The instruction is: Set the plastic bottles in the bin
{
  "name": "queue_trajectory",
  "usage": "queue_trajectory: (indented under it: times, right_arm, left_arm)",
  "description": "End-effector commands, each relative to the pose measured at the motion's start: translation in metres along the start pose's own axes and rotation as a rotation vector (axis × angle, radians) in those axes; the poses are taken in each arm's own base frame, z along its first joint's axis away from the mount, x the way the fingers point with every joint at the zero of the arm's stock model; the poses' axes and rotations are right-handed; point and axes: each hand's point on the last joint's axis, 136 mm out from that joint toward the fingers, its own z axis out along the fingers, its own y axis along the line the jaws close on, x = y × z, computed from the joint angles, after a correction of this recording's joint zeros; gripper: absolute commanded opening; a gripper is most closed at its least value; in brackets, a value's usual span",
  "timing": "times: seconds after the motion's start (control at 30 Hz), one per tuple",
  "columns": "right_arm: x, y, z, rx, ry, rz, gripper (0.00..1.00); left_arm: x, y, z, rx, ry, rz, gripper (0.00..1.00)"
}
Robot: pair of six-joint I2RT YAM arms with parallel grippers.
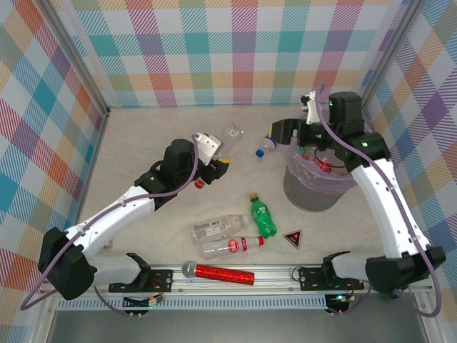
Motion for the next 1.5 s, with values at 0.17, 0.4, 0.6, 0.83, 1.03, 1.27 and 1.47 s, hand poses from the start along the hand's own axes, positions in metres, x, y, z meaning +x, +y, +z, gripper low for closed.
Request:
queue_trajectory:
  times: [0.17, 0.4, 0.6, 0.83, 1.03, 1.27, 1.47]
  right_arm:
    - [-0.015, 0.063, 0.046, -0.26, 0.012, -0.019, 0.9]
    - [0.001, 0.066, 0.075, -0.288, 0.082, 0.005, 0.92]
    - [0.009, 0.061, 0.091, -0.287, 0.113, 0.036, 0.89]
    - [0.01, 0.05, 0.096, -0.231, 0.114, 0.028, 0.7]
    - [0.008, 0.051, 0.094, -0.221, 0.107, 0.015, 0.58]
    - [-0.002, 0.049, 0.092, -0.189, 0.081, -0.027, 0.52]
    - [-0.033, 0.056, 0.074, -0.145, 0.02, -0.117, 0.51]
  left_arm:
    - [-0.009, -0.025, 0.003, 0.137, -0.067, -0.004, 0.43]
    - [-0.018, -0.022, 0.004, 0.121, -0.107, -0.005, 0.43]
    - [-0.021, -0.025, 0.01, 0.138, -0.126, -0.01, 0.44]
    - [-0.022, -0.025, 0.015, 0.142, -0.123, -0.011, 0.44]
    - [-0.024, -0.022, 0.019, 0.131, -0.115, -0.005, 0.46]
    - [-0.023, -0.025, 0.017, 0.144, -0.103, -0.014, 0.76]
    - [-0.004, -0.033, 0.0, 0.179, -0.018, -0.009, 0.92]
